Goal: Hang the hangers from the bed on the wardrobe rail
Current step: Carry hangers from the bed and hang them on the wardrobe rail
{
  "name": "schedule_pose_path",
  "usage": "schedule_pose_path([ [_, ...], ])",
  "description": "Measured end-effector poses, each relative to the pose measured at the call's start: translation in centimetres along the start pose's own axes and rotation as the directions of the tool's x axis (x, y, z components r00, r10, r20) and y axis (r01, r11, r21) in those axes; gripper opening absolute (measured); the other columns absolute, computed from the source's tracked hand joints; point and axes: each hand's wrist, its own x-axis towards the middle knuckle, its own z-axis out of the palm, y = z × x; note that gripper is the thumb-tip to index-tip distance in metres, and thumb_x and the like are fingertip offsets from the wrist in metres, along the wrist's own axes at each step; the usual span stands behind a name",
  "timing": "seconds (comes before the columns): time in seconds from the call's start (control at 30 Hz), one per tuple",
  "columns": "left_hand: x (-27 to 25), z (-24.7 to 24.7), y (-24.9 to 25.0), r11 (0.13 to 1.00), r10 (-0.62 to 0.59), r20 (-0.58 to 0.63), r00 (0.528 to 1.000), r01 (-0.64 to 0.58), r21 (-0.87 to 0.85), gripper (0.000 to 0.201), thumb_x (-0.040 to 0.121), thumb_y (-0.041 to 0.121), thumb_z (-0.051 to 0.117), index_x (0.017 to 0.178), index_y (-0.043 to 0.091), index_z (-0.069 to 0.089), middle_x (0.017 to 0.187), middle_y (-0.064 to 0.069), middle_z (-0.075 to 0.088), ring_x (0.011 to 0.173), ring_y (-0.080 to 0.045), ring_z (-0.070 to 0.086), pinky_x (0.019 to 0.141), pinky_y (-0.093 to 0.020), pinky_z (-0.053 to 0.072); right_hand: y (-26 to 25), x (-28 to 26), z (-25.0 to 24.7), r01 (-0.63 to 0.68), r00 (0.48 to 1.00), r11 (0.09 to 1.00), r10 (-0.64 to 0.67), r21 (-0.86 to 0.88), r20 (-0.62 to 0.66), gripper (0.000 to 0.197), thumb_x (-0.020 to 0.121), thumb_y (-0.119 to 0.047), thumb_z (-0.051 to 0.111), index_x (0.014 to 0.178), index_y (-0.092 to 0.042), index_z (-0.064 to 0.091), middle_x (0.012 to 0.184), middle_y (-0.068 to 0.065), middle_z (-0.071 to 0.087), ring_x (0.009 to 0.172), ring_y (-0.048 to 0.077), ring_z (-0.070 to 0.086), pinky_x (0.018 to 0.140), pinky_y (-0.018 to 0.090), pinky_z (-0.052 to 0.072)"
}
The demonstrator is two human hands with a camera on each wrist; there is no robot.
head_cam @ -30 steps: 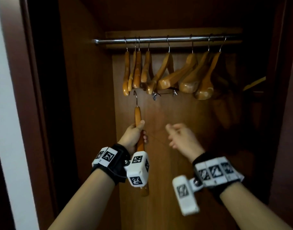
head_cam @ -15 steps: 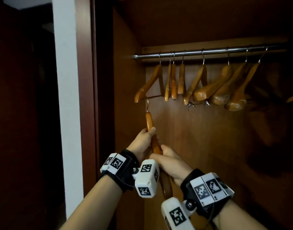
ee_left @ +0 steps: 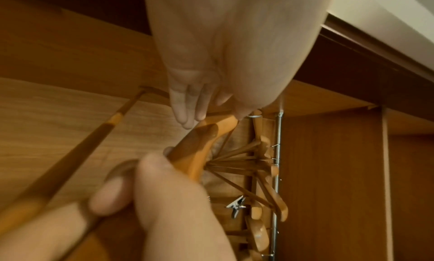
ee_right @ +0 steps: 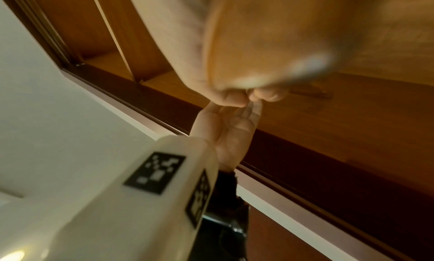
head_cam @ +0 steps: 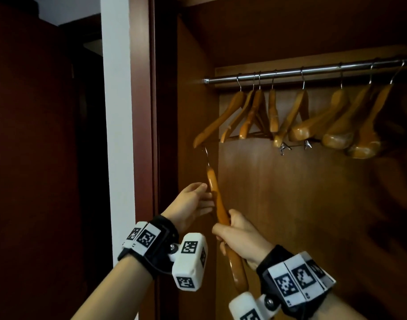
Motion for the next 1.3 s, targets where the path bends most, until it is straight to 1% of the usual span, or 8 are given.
schedule_pose_path([
  [0.07,0.2,0.1,0.1,1.0,0.005,-0.007,1.0,-0.005,0.003,0.013,0.102,0.023,0.042,0.103,0.017,0.054,0.089,-0.007,0.056,0.073,-0.017,0.058,0.072,-0.029,0.051,-0.2,0.2,0.0,0.01,1.0,0.999,-0.011,-0.034,-0.019,0.018,0.085,-0.02,0.055,0.099,-0.012,0.046,0.084,0.009,0.051,0.062,0.019,0.053,0.059,0.033,0.045],
  [0.27,0.4,0.6,0.2,1.0,0.022,-0.008,1.0,-0.022,-0.01,0.017,0.103,0.023,0.041,0.11,0.014,0.054,0.093,-0.009,0.057,0.077,-0.02,0.059,0.076,-0.031,0.052,-1.3,0.6,-0.9,-0.003,1.0,0.999,0.002,-0.052,-0.03,0.022,0.085,-0.016,0.056,0.104,-0.007,0.049,0.078,0.007,0.053,0.054,0.017,0.05,0.051,0.028,0.042],
  [0.33,0.3,0.7,0.2,1.0,0.023,-0.003,1.0,-0.023,-0.015,0.016,0.103,0.022,0.04,0.105,0.015,0.054,0.091,-0.009,0.057,0.078,-0.02,0.06,0.076,-0.031,0.052,-1.5,0.5,-1.2,-0.001,1.0,0.995,-0.002,-0.095,-0.029,0.022,0.085,-0.016,0.057,0.104,-0.007,0.049,0.079,0.008,0.053,0.056,0.018,0.05,0.053,0.03,0.043],
  [0.5,0.1,0.5,0.1,0.999,0.027,-0.02,0.999,-0.027,-0.019,0.016,0.103,0.022,0.039,0.101,0.016,0.053,0.083,-0.007,0.058,0.07,-0.018,0.06,0.065,-0.027,0.051,-1.7,0.3,-1.3,0.006,1.0,0.981,-0.01,-0.194,-0.018,0.026,0.083,-0.02,0.059,0.103,-0.007,0.051,0.085,0.009,0.056,0.066,0.021,0.053,0.066,0.037,0.047],
  [0.7,0.4,0.2,0.5,0.998,0.044,-0.013,0.999,-0.045,-0.033,0.02,0.103,0.023,0.04,0.117,0.014,0.051,0.084,-0.006,0.059,0.073,-0.018,0.062,0.063,-0.026,0.053,-1.8,0.0,-1.6,-0.003,1.0,0.992,0.003,-0.124,-0.003,0.018,0.085,-0.017,0.057,0.099,-0.01,0.048,0.081,0.008,0.052,0.058,0.017,0.048,0.055,0.031,0.042],
  [0.83,0.6,0.8,0.4,0.998,0.044,0.002,0.999,-0.044,-0.038,0.026,0.102,0.023,0.042,0.126,0.013,0.048,0.087,-0.006,0.061,0.072,-0.019,0.064,0.058,-0.025,0.055,-1.4,-0.4,-2.4,-0.03,0.999,0.996,0.027,-0.089,-0.03,0.019,0.087,-0.017,0.058,0.102,-0.011,0.049,0.082,0.006,0.053,0.059,0.015,0.049,0.052,0.027,0.042],
  [1.1,1.2,2.6,0.3,0.997,0.046,0.047,0.998,-0.044,-0.057,0.027,0.103,0.022,0.041,0.128,0.013,0.046,0.088,-0.007,0.058,0.075,-0.021,0.063,0.066,-0.029,0.052,-0.8,-1.3,-4.7,-0.043,0.992,0.999,0.041,-0.02,-0.123,0.023,0.084,-0.02,0.059,0.101,-0.009,0.049,0.07,0.003,0.053,0.05,0.015,0.048,0.052,0.031,0.041],
  [1.3,1.4,3.8,0.5,0.998,0.042,0.098,0.994,-0.037,-0.048,0.03,0.102,0.024,0.042,0.131,0.015,0.047,0.096,-0.008,0.06,0.082,-0.022,0.064,0.069,-0.031,0.053,-1.7,-1.8,-6.7,0.015,0.968,0.998,0.0,0.054,-0.25,0.019,0.087,-0.02,0.059,0.101,-0.008,0.053,0.073,0.006,0.054,0.054,0.017,0.05,0.054,0.032,0.043],
])
